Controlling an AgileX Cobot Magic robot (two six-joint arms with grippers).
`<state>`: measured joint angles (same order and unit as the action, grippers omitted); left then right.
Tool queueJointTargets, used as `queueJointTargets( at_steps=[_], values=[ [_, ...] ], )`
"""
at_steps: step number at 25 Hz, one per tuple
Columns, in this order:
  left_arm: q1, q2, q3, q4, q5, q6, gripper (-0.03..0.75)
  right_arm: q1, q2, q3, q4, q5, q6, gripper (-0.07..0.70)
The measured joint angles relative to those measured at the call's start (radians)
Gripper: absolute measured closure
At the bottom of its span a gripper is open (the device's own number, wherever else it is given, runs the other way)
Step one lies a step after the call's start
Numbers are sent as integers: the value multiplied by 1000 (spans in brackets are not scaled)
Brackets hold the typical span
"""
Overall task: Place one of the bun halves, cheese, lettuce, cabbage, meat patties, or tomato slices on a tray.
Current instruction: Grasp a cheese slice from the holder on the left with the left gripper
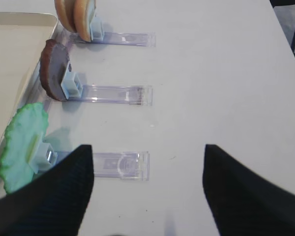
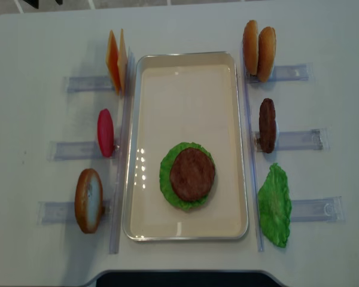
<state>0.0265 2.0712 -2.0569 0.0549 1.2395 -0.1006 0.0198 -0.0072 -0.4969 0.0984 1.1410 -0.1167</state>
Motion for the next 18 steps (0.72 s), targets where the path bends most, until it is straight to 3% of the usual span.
queueJointTargets(
  at_steps=[3, 18],
  values=[
    [-23, 0, 0, 11, 0, -28, 263, 0, 0, 0, 0, 0, 0, 149],
    [-276, 66, 0, 86, 0, -112, 263, 0, 0, 0, -1, 0, 0, 149]
  ],
)
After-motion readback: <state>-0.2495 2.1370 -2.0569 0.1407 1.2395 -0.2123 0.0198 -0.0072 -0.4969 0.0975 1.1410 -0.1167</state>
